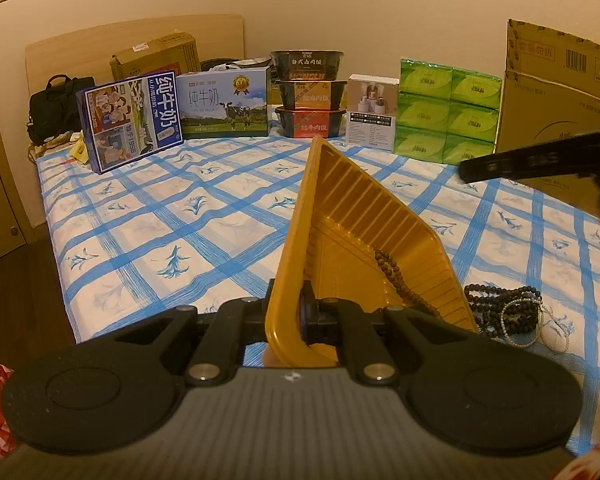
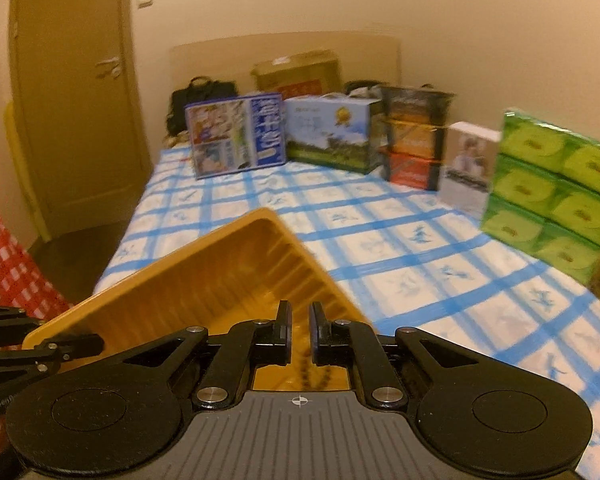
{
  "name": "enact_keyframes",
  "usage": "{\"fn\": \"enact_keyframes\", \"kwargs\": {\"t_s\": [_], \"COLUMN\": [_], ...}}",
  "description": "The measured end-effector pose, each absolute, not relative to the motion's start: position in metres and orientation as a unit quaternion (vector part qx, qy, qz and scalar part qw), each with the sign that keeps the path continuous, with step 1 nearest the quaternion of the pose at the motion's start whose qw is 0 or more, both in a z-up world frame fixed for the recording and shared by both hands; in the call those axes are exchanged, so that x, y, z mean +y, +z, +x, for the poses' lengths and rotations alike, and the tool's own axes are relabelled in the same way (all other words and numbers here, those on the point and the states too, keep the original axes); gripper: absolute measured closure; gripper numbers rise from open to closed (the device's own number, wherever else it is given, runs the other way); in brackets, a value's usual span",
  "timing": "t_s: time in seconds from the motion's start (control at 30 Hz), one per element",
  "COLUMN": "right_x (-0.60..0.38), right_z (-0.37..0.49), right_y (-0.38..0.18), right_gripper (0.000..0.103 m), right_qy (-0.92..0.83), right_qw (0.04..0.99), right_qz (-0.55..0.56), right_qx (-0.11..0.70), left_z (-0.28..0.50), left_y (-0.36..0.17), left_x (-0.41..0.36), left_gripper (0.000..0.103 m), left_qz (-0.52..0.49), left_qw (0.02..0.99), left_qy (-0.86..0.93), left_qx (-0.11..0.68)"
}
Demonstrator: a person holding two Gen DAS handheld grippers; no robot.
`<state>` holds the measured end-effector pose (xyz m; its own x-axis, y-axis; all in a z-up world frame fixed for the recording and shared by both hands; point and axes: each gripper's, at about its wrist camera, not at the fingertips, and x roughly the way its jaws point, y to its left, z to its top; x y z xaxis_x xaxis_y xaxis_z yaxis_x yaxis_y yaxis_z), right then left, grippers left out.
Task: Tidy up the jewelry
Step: 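Withdraw the open right tool back to the remaining necklaces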
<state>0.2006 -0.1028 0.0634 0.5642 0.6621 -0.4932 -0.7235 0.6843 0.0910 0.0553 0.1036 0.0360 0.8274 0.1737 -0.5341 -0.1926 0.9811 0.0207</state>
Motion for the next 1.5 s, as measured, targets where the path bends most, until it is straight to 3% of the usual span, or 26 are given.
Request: {"fn": "enact_keyframes", "kwargs": {"t_s": [0.07, 0.13, 0.2, 0.27, 0.77, 0.83, 0.9, 1.1, 1.5], "right_x": [-0.117, -0.137, -0.159, -0.183, -0.275, -0.274, -0.270, -0.252, -0.235], "right_z": [0.195, 0.190, 0.182, 0.173, 0.128, 0.128, 0.131, 0.148, 0.163], "right_y": [0.064, 0.060, 0.053, 0.042, -0.037, -0.041, -0.045, -0.060, -0.077], "right_gripper": [0.091, 0.082, 0.054, 0.048, 0.049, 0.052, 0.063, 0.076, 0.083], "right_qy": [0.377, 0.358, 0.331, 0.304, 0.180, 0.181, 0.187, 0.203, 0.211], "right_qw": [0.891, 0.899, 0.909, 0.917, 0.919, 0.919, 0.918, 0.912, 0.912], "right_qz": [-0.053, -0.044, -0.035, -0.016, 0.036, 0.022, 0.011, -0.031, -0.079], "right_qx": [0.248, 0.249, 0.251, 0.260, 0.350, 0.349, 0.350, 0.356, 0.342], "left_z": [0.055, 0.055, 0.055, 0.055, 0.054, 0.054, 0.054, 0.054, 0.053], "left_y": [0.036, 0.035, 0.035, 0.035, 0.037, 0.037, 0.037, 0.038, 0.038], "left_x": [0.104, 0.105, 0.105, 0.105, 0.105, 0.104, 0.104, 0.105, 0.105], "left_gripper": [0.096, 0.096, 0.096, 0.096, 0.096, 0.096, 0.096, 0.096, 0.096], "left_qz": [-0.016, -0.015, -0.014, -0.014, -0.009, -0.009, -0.009, -0.008, -0.007], "left_qw": [0.956, 0.956, 0.956, 0.956, 0.956, 0.956, 0.956, 0.955, 0.955], "left_qy": [0.096, 0.095, 0.096, 0.095, 0.095, 0.095, 0.095, 0.096, 0.096], "left_qx": [0.278, 0.278, 0.278, 0.278, 0.279, 0.279, 0.279, 0.279, 0.280]}}
